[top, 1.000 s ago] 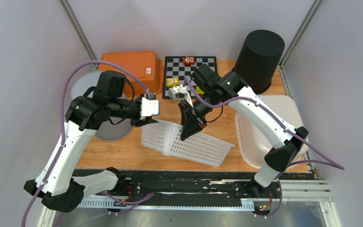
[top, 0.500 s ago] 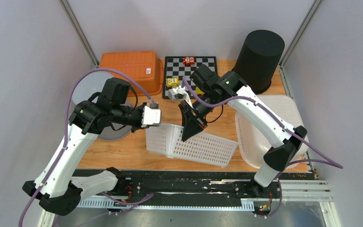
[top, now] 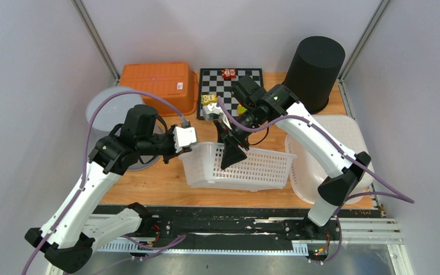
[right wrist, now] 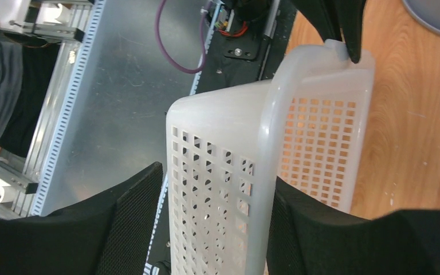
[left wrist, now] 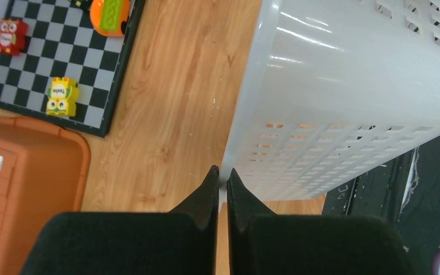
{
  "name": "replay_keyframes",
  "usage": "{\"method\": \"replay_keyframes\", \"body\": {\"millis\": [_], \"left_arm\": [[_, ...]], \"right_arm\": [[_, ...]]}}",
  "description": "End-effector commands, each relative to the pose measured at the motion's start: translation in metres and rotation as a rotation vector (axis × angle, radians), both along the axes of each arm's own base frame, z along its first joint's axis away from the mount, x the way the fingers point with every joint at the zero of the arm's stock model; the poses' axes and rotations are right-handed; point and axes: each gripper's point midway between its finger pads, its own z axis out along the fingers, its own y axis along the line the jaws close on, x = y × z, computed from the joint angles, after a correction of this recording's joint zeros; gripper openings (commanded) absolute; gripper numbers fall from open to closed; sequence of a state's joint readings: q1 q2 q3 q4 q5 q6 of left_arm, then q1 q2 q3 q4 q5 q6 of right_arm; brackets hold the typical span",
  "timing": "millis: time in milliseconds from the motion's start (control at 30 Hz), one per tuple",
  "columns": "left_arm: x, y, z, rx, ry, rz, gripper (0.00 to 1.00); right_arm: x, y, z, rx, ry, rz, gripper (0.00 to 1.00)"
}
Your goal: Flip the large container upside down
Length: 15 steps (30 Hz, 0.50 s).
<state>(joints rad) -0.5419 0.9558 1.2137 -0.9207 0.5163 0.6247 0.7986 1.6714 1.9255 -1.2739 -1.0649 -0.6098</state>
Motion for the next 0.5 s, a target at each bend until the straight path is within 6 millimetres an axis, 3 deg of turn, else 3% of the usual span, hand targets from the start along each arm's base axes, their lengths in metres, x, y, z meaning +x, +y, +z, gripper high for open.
{"method": "replay_keyframes", "body": {"millis": [0,467], "left_arm": [[0.012,0.003,-0.007,-0.011,0.04,0.115,0.0],[0.019,0.015,-0.029,-0.03,0.155,0.192,0.0]], "right_arm": [[0.01,-0.01,0.01,0.004,-0.09,-0.047,0.65],[0.044,-0.045,0.019,0.014,-0.359,-0.249,0.85]]}}
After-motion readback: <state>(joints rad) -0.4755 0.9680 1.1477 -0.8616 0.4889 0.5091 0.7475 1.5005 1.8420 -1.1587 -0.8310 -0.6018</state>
